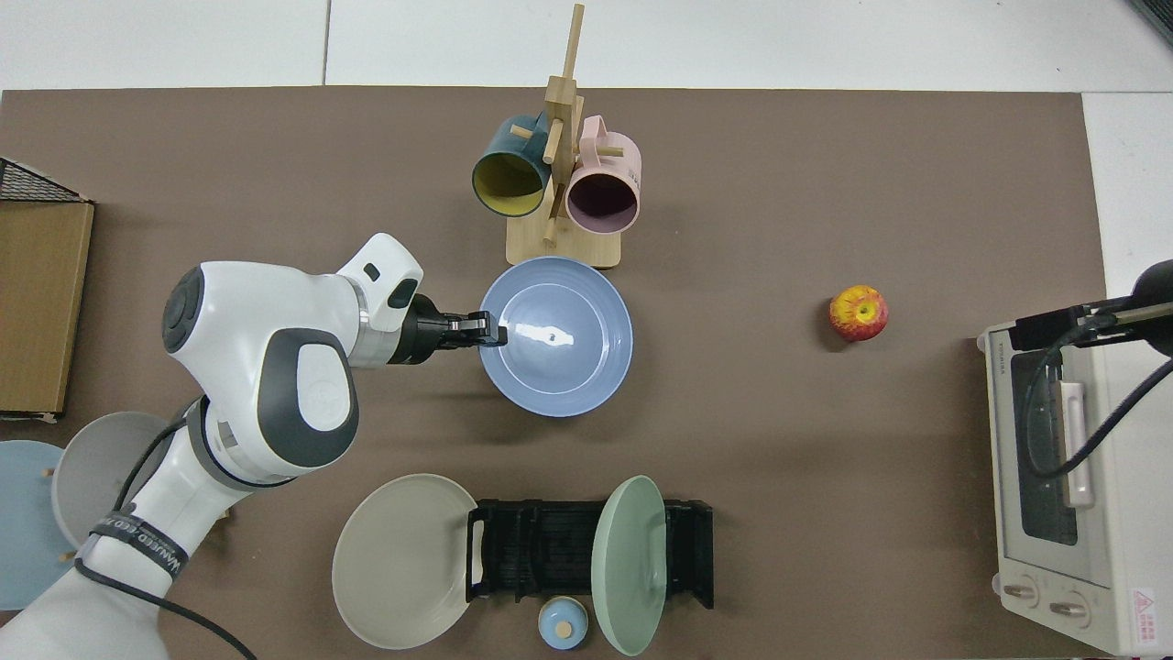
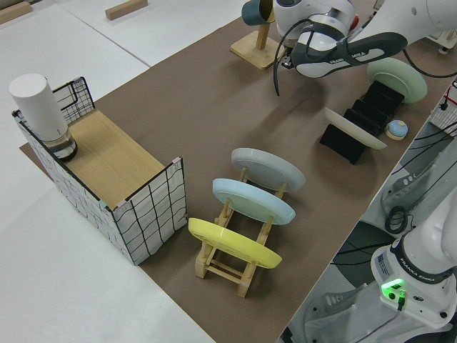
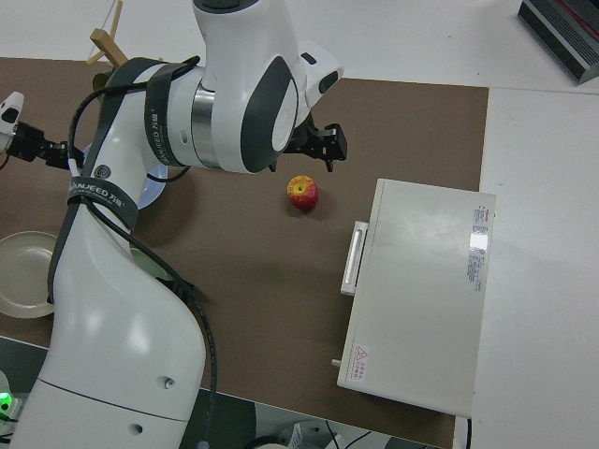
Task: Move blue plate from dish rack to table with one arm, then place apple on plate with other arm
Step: 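Carry the blue plate with the left gripper to the table center, then lower the blue plate, open the left gripper and withdraw it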
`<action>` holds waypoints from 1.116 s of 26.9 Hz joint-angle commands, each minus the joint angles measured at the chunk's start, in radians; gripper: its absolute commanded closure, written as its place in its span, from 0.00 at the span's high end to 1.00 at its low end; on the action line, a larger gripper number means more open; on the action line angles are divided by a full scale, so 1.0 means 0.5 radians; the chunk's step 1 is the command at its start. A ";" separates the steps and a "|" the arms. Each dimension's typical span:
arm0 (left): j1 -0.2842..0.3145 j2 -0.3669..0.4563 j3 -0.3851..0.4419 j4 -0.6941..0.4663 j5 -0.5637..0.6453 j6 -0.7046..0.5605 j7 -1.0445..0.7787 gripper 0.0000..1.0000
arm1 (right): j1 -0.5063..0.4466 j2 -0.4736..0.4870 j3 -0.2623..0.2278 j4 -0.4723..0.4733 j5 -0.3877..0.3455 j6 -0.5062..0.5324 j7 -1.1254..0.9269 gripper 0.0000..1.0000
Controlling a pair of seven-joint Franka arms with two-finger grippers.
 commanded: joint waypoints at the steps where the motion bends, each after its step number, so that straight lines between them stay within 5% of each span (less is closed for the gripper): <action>1: -0.005 0.084 -0.075 -0.012 0.013 0.180 -0.084 0.00 | 0.002 -0.039 -0.001 -0.045 0.014 0.033 0.029 1.00; 8: -0.033 0.087 -0.127 -0.034 0.053 0.250 -0.130 0.28 | 0.002 -0.039 -0.001 -0.045 0.011 0.033 0.029 1.00; 12: -0.057 0.087 -0.142 -0.058 0.114 0.303 -0.131 0.62 | 0.005 -0.039 -0.001 -0.045 0.011 0.033 0.029 1.00; 20: -0.054 0.075 -0.146 -0.034 0.188 0.275 -0.131 0.97 | 0.023 -0.042 0.030 -0.045 -0.007 0.009 0.014 1.00; 25: -0.045 -0.041 -0.100 0.049 0.402 0.015 -0.238 0.99 | 0.023 -0.064 0.042 -0.057 0.005 0.002 0.008 1.00; 30: -0.042 -0.121 0.002 0.300 0.960 -0.439 -0.501 0.99 | 0.026 -0.061 0.045 -0.088 0.017 0.060 0.014 1.00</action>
